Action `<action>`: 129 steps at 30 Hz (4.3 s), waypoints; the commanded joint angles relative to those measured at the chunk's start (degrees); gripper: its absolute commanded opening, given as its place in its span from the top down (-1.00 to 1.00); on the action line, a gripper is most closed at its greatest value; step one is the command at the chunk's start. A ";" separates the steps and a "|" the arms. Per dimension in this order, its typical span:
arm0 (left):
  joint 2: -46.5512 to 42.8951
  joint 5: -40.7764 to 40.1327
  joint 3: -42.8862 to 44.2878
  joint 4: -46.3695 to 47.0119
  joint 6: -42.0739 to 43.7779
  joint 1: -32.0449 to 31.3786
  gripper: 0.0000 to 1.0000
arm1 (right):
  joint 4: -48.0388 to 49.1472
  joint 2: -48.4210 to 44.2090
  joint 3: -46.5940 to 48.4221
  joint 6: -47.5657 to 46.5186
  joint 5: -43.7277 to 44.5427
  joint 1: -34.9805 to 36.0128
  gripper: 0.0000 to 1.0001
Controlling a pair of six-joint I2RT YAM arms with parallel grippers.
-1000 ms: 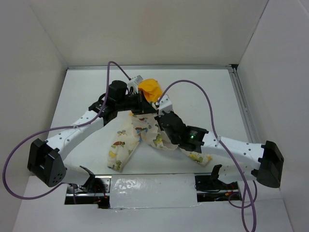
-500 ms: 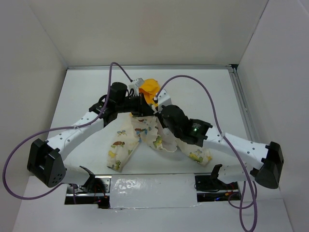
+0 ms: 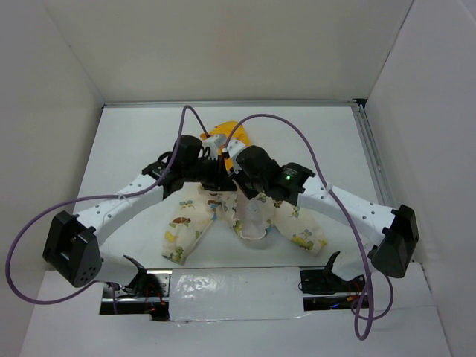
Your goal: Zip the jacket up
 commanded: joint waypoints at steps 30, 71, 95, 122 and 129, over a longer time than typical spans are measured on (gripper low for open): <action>-5.13 6.47 -8.44 -1.06 1.09 -8.36 1.00 | 28.08 -8.84 -9.50 16.38 3.62 -9.14 1.00; -20.07 13.32 -28.73 -9.42 -9.28 -10.47 1.00 | 20.80 38.70 35.83 -1.04 8.29 -28.81 1.00; -14.35 8.75 -23.65 -14.07 -9.02 -11.44 -0.98 | 24.30 21.15 16.10 -3.60 -16.08 -36.82 -0.73; 25.54 -21.13 17.32 -21.81 -1.73 8.42 -0.99 | 8.84 0.28 -27.35 24.62 -4.46 -33.04 -0.84; 35.27 -22.45 21.44 -22.06 -3.22 10.27 -0.04 | 6.64 6.80 -24.70 25.68 -3.14 -31.20 -0.38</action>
